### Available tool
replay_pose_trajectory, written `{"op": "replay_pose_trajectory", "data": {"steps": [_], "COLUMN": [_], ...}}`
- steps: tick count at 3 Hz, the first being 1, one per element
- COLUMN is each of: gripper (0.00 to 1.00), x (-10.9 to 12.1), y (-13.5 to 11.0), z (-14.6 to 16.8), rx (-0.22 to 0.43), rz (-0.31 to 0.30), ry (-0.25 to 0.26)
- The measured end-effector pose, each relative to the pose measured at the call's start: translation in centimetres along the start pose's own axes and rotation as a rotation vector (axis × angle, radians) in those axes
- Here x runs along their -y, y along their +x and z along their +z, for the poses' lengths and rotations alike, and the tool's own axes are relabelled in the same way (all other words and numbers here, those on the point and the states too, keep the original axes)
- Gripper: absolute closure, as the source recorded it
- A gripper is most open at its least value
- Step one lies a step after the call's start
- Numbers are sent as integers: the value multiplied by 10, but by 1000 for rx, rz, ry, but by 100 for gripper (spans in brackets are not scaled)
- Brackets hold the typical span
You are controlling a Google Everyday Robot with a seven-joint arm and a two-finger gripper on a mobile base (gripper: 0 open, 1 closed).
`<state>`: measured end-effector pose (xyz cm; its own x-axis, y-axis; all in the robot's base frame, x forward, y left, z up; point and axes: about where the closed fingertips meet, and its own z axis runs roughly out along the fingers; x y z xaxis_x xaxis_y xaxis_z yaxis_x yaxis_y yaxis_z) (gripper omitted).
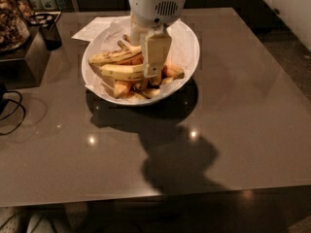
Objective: Pick banana from white bowl
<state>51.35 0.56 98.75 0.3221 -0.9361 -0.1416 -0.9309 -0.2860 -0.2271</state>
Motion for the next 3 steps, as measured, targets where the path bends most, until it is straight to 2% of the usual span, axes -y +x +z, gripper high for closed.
{"op": "replay_pose_trajectory", "data": {"steps": [3], "gripper": [43], "x": [19], "y": [3], "z": [25], "rx": [-19], "rz": [33], "ry": [-34]}}
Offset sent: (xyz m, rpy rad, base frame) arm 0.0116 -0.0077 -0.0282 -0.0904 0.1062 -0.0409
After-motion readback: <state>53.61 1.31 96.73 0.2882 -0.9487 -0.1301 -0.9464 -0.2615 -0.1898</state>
